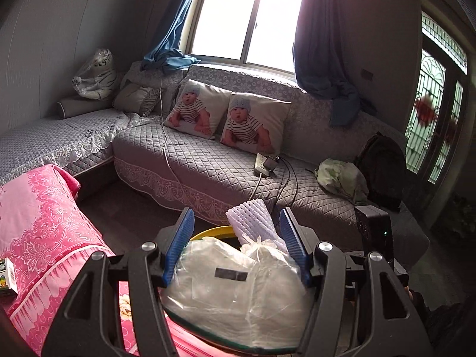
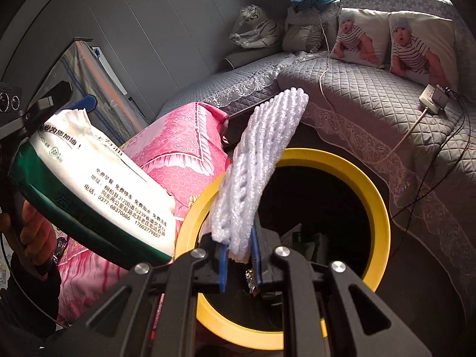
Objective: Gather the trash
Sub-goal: 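Open both tools over the yellow bin to drop the tissue pack and foam net, then grasp a black plastic bag with the left tool while the right tool moves to the bed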
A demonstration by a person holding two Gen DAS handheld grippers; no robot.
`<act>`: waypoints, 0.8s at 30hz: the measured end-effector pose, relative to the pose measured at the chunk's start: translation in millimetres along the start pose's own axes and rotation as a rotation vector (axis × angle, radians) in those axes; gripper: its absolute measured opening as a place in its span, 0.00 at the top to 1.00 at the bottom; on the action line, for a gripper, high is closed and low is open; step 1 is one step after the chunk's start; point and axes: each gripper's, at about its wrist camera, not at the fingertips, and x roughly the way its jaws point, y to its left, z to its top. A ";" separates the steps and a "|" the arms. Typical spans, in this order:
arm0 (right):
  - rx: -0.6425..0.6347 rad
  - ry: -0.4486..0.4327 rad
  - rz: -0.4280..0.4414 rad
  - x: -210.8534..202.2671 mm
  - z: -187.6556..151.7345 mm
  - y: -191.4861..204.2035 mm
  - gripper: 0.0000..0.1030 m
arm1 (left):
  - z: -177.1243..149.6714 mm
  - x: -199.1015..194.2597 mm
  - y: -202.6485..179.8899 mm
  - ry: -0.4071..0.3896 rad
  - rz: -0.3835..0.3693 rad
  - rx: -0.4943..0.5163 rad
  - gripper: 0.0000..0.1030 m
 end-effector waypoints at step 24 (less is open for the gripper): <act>0.133 -0.053 -0.089 -10.3 -1.5 -44.7 0.44 | -22.6 33.9 18.6 -0.002 0.149 -0.125 0.09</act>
